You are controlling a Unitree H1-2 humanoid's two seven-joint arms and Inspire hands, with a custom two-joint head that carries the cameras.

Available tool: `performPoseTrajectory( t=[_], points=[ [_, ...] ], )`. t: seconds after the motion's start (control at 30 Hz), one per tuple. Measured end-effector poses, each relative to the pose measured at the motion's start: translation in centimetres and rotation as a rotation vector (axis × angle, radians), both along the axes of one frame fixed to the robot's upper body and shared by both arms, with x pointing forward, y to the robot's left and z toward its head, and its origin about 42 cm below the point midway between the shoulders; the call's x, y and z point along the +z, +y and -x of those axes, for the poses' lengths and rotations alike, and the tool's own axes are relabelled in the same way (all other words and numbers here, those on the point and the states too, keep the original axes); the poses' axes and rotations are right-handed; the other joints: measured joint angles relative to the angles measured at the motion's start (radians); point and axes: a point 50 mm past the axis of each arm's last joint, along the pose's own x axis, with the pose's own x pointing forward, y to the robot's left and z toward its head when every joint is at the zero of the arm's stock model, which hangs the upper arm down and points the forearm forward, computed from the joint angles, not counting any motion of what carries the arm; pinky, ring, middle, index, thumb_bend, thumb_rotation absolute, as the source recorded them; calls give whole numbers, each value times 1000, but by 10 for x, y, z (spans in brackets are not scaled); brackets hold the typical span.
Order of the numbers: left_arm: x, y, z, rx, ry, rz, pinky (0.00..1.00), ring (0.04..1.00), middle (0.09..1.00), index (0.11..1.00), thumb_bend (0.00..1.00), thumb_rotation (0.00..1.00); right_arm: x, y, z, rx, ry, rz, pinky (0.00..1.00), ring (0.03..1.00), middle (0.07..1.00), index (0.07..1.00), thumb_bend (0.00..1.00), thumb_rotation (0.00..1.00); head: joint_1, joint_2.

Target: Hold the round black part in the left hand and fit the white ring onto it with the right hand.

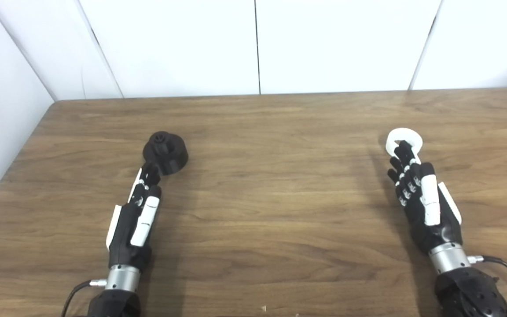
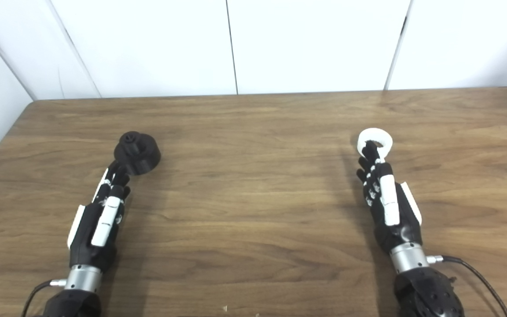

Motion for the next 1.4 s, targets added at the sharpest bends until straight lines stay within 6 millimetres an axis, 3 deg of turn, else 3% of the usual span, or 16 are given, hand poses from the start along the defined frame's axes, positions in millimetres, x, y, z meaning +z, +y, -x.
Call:
performPoseTrajectory(
  t=[0.43, 0.67, 0.8, 0.87, 1.1, 1.23, 1.4],
  points=[
    [0, -3, -1, 2, 2, -28, 1000, 1000, 1000, 1000, 545, 631, 0, -3, 0, -3, 0, -8, 1000, 1000, 1000, 992, 626, 1000, 21, -6],
    [2, 0, -1, 49, 12, -127, 997, 1000, 1000, 1000, 712, 388, 0, -5, -1, -4, 1, -5, 1000, 1000, 1000, 993, 623, 1000, 43, -14],
    [19, 5, -2, 77, 36, -261, 941, 1000, 1000, 1000, 851, 321, 0, -10, -3, -3, 5, 10, 1000, 1000, 1000, 995, 624, 1000, 58, -18],
    [30, 15, -5, 88, 60, -333, 961, 1000, 1000, 1000, 895, 290, 0, -12, -3, -2, 5, 17, 1000, 1000, 1000, 994, 627, 1000, 64, -20],
    [77, 52, -35, 94, 94, -611, 1000, 1000, 1000, 982, 928, 298, 0, -13, -5, 4, 7, 21, 1000, 1000, 1000, 989, 651, 1000, 80, -28],
    [90, 60, -46, 91, 116, -714, 989, 1000, 1000, 973, 930, 334, 0, -13, -7, 8, 6, 21, 1000, 1000, 1000, 988, 650, 1000, 92, -31],
    [102, 73, -60, 89, 120, -828, 999, 1000, 986, 922, 921, 296, -1, -14, -8, 9, 8, 26, 1000, 1000, 1000, 990, 639, 1000, 94, -35]
  ],
)
